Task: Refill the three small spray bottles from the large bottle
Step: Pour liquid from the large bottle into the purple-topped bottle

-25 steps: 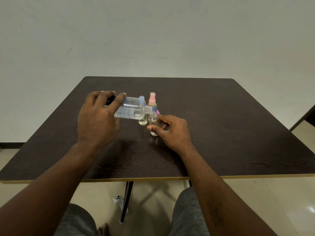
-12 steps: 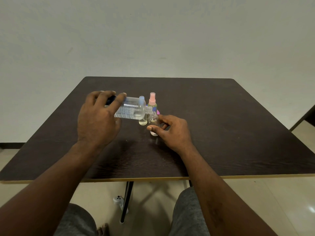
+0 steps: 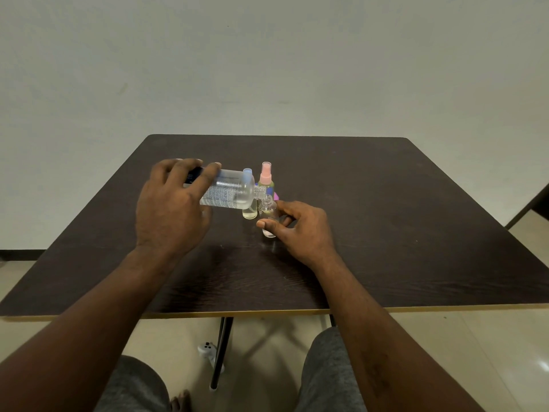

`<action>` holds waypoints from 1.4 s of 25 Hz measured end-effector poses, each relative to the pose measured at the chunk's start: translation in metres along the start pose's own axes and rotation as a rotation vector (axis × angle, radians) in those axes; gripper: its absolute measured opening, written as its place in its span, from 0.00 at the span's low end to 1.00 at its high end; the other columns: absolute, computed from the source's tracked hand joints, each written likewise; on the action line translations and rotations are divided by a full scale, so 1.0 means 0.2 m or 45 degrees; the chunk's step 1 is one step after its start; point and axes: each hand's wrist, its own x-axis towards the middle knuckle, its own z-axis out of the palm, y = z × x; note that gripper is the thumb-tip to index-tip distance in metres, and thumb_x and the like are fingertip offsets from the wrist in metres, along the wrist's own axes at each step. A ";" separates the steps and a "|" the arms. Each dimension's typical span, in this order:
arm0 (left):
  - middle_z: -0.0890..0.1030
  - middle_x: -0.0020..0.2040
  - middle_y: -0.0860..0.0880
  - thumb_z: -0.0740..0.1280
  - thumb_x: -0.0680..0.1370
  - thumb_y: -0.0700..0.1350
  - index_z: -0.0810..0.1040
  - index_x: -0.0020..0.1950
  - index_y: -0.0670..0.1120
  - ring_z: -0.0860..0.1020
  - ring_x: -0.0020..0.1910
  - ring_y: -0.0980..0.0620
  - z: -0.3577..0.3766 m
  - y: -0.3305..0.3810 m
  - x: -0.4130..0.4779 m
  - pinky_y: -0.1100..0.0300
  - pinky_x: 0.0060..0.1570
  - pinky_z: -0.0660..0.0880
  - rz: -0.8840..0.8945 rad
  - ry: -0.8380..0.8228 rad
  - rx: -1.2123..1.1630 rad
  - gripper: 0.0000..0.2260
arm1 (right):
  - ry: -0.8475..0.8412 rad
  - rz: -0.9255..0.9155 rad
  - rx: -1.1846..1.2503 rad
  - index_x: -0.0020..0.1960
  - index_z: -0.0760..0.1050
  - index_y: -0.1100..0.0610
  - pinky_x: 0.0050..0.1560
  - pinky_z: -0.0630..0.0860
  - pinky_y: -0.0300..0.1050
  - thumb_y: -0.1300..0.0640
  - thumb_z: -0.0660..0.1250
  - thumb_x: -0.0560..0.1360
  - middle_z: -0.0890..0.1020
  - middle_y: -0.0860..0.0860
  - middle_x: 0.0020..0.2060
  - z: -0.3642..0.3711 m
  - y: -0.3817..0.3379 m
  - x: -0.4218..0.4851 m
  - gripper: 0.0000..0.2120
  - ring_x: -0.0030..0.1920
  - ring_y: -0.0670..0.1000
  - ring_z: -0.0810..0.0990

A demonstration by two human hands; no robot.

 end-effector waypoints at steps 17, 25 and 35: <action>0.78 0.67 0.43 0.72 0.72 0.39 0.76 0.75 0.50 0.72 0.66 0.37 0.00 0.00 0.00 0.41 0.52 0.78 0.004 -0.002 0.014 0.31 | 0.001 0.008 0.006 0.65 0.83 0.49 0.45 0.82 0.45 0.37 0.77 0.71 0.85 0.45 0.42 0.00 0.00 0.00 0.26 0.40 0.45 0.82; 0.78 0.67 0.42 0.73 0.72 0.39 0.76 0.75 0.49 0.72 0.67 0.37 0.00 0.00 0.00 0.41 0.53 0.78 0.003 -0.006 0.006 0.30 | -0.014 0.004 0.002 0.66 0.83 0.49 0.44 0.83 0.45 0.38 0.77 0.72 0.85 0.44 0.43 0.00 0.01 0.00 0.26 0.40 0.45 0.82; 0.78 0.67 0.42 0.72 0.72 0.39 0.75 0.75 0.50 0.72 0.66 0.37 0.00 0.00 0.01 0.40 0.53 0.78 0.014 0.003 0.012 0.30 | 0.000 0.001 0.006 0.65 0.84 0.48 0.42 0.80 0.38 0.36 0.77 0.72 0.85 0.43 0.41 0.01 0.02 0.01 0.26 0.39 0.44 0.81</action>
